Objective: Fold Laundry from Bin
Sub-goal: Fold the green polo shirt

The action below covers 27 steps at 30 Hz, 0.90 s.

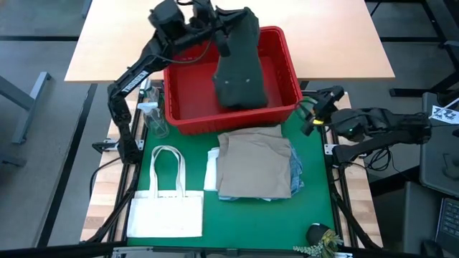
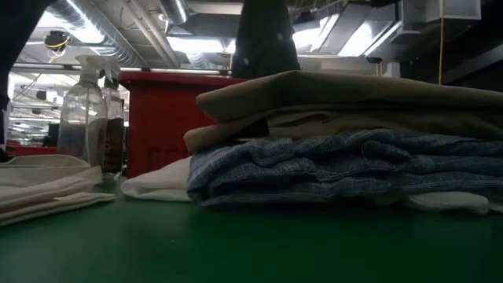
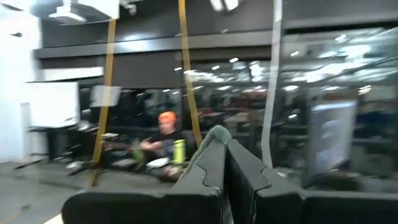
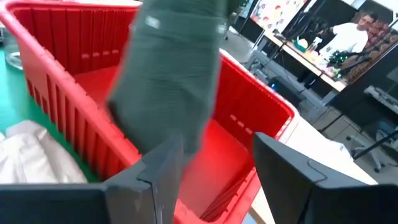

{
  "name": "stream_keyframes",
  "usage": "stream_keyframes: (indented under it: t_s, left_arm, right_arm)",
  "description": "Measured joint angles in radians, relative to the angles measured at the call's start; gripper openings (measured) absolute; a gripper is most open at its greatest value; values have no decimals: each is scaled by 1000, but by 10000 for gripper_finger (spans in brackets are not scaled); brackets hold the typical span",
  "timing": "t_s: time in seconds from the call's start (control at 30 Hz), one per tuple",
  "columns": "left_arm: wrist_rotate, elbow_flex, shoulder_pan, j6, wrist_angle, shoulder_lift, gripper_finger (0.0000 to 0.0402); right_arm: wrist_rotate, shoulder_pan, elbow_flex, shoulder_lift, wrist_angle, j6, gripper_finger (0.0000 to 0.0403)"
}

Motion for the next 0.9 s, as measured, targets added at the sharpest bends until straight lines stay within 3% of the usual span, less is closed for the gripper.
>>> stream_keyframes:
  t_s: [0.2,0.43,0.67,0.9]
  left_arm:
    - [143,0,-74,-72,60,-58,0]
    - [228,0,-157,-191,193,-146,0]
    - [276,2,-237,-215,191,-241,0]
    - [567,3,-330,-320,-1,-288,0]
  right_arm:
    - [0,0,40,0,42,-64,195]
    - [-2,0,41,0,206,-206,195]
    - [-181,0,41,0,317,-261,195]
    - [-274,0,41,2,342,-251,195]
